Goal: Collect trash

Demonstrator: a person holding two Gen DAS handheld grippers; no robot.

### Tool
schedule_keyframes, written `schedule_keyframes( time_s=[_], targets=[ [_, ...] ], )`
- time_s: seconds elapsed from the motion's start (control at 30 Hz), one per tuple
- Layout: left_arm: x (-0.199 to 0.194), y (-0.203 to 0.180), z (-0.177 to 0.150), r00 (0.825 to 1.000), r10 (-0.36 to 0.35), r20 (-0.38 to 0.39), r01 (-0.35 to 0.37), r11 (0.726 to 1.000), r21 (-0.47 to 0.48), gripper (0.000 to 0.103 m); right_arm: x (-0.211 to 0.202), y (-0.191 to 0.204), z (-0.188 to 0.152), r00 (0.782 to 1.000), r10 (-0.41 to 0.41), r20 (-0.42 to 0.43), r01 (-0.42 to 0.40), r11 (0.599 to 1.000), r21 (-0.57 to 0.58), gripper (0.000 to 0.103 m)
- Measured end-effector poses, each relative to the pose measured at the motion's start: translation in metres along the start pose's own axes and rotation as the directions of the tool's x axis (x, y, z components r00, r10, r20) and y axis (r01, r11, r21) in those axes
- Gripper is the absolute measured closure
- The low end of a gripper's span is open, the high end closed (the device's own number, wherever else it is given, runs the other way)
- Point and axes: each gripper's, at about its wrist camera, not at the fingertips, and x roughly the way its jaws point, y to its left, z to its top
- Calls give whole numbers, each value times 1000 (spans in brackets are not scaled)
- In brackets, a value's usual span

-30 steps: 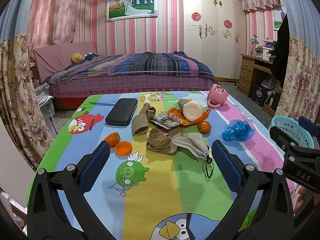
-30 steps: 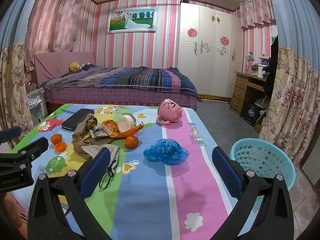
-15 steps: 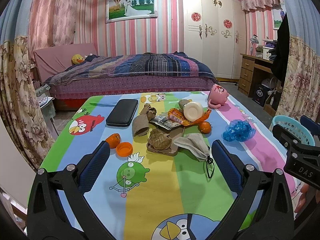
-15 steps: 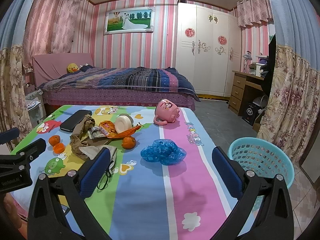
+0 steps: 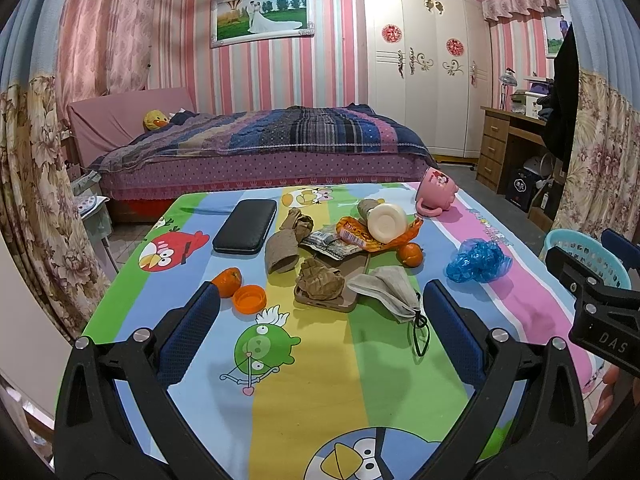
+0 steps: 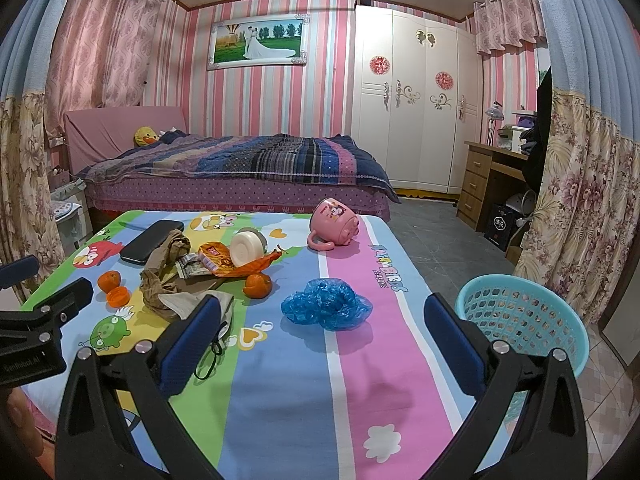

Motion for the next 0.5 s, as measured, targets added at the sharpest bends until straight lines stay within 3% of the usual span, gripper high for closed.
schedule_keyframes(
  time_s=[0.5],
  targets=[
    [0,0,-1,1000,1,0,-1,1000,0,5,0,0,0,1000,1,1,-1,1000,2,4]
  ],
)
